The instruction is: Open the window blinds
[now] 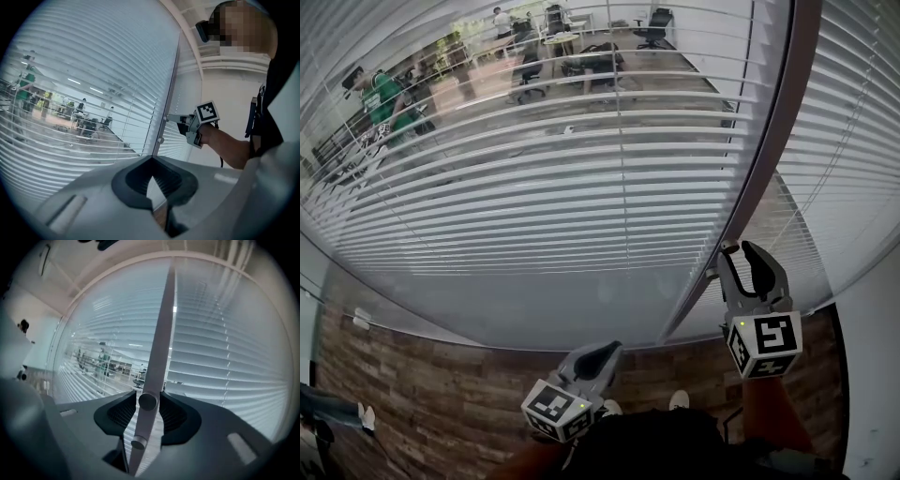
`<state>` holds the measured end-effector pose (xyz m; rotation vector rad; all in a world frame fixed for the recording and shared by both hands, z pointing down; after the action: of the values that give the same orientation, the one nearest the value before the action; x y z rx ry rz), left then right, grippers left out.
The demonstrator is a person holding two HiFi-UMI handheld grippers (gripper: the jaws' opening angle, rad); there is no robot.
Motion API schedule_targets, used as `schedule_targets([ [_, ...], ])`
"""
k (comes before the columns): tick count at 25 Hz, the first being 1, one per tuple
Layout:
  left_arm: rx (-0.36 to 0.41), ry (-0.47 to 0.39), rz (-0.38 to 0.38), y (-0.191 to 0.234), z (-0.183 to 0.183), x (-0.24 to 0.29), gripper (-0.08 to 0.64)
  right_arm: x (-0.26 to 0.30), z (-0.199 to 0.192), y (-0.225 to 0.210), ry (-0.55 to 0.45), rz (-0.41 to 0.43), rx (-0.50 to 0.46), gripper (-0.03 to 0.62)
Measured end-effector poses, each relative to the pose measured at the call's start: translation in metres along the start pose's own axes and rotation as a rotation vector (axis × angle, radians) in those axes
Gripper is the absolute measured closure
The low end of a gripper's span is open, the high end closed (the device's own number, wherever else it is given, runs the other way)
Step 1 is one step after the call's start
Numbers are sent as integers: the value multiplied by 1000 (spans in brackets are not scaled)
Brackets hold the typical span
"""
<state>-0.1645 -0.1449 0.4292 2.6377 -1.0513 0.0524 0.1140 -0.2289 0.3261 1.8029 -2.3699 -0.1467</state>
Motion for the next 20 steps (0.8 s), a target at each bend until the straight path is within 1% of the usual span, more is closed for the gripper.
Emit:
schedule_targets([
  [3,3,-1,-13,1,-5,-1,558,1,-3,-6,11,42,188,413],
  [4,4,0,-15,0,-5,-1,558,2,-5,-7,18,51,222,413],
  [5,4,1,-15,0,-4,-1,558,2,-6,-7,25,55,231,413],
  [9,5,2,-17,-2,-4,-1,558,4,-7,-3,26,39,175,411],
  [12,4,3,-12,-2,-3,-2,558,6,-7,-2,21,25,163,413],
  [14,2,4,-8,-2,-3,-2,558,7,-7,-3,23,17,159,436],
  [17,-2,5,-10,-1,-5,-3,560,7,-6,-2,25,13,143,437],
  [20,-4,6,-13,-1,-6,-4,558,6,-4,0,33,0,75,439],
])
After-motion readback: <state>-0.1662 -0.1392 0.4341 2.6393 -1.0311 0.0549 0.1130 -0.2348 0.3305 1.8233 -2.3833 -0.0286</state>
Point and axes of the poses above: the fingertips, and each gripper's own axes: x forward along the fingers, y to its left, z out of its top, the point moved 10 cm from there along -x, backward along the fingers, and after that the axes turned 2 degrees about -z, right-handed, at the moved point
